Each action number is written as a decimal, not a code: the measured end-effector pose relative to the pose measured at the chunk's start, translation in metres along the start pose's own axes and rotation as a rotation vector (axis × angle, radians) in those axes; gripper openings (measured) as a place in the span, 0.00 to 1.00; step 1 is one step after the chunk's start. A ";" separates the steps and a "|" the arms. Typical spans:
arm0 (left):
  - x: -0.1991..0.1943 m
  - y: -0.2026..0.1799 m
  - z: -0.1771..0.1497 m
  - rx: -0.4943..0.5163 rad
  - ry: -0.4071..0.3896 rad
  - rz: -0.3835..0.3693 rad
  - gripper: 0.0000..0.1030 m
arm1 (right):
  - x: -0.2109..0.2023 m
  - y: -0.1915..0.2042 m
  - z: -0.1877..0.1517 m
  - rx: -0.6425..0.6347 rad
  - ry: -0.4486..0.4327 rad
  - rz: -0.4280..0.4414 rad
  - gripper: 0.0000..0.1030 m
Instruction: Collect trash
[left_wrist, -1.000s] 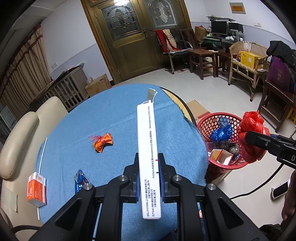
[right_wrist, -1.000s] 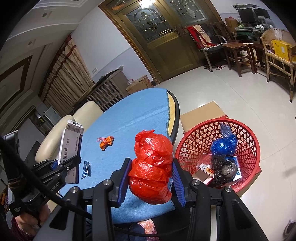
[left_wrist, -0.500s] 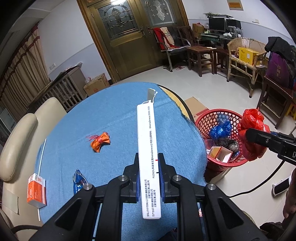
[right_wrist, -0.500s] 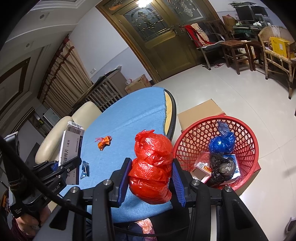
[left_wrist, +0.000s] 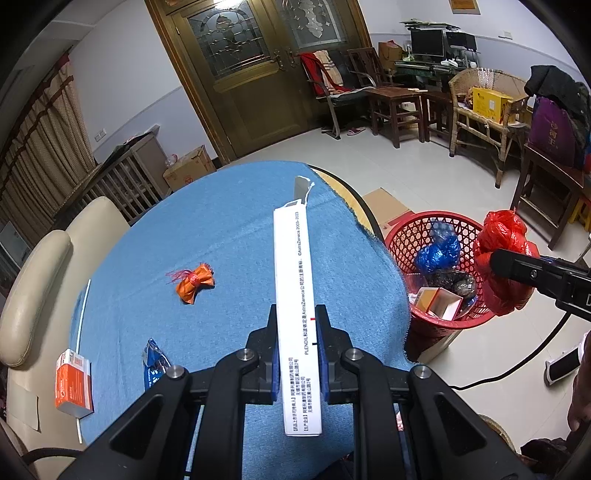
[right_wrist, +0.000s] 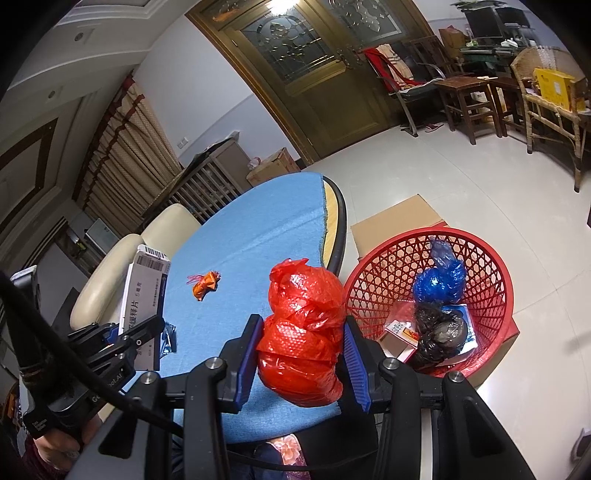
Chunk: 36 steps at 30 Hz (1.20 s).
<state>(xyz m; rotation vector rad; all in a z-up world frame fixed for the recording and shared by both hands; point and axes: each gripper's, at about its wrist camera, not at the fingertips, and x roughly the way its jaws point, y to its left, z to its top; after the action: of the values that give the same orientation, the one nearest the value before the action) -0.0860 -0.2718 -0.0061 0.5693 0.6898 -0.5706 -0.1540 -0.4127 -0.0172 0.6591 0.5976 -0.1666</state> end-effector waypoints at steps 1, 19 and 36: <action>0.000 0.000 0.000 0.002 0.000 0.001 0.16 | 0.000 0.000 0.000 0.002 0.000 0.000 0.44; 0.002 -0.014 0.006 0.046 0.003 -0.007 0.16 | -0.005 -0.014 0.000 0.031 -0.006 -0.008 0.45; 0.006 -0.036 0.010 0.103 0.005 -0.019 0.17 | -0.010 -0.031 0.000 0.071 -0.008 -0.026 0.45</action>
<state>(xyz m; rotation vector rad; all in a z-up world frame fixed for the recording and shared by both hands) -0.1013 -0.3058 -0.0143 0.6613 0.6742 -0.6250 -0.1726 -0.4373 -0.0280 0.7196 0.5943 -0.2156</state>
